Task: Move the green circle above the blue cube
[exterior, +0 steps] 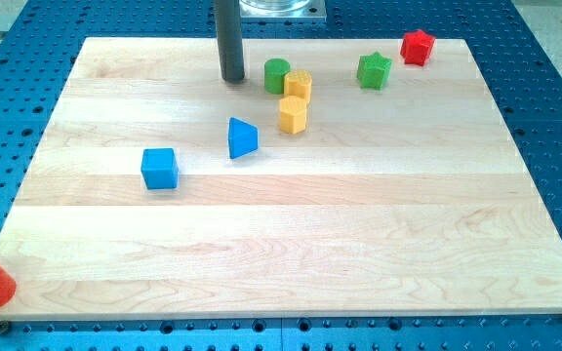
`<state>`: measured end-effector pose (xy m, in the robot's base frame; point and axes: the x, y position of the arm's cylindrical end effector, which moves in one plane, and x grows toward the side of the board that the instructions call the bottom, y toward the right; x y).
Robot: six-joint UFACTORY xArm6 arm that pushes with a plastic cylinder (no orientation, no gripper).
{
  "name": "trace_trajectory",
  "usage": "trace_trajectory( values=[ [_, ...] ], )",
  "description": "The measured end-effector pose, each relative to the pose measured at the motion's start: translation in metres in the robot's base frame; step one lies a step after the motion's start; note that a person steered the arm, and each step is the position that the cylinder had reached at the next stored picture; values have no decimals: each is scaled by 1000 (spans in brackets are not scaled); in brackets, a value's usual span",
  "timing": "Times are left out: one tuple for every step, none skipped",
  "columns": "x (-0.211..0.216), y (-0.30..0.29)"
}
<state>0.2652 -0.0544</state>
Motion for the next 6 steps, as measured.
trace_trajectory(
  values=[
    [-23,80],
    [9,63],
    [40,60],
    [40,101],
    [40,94],
    [68,0]
  ],
)
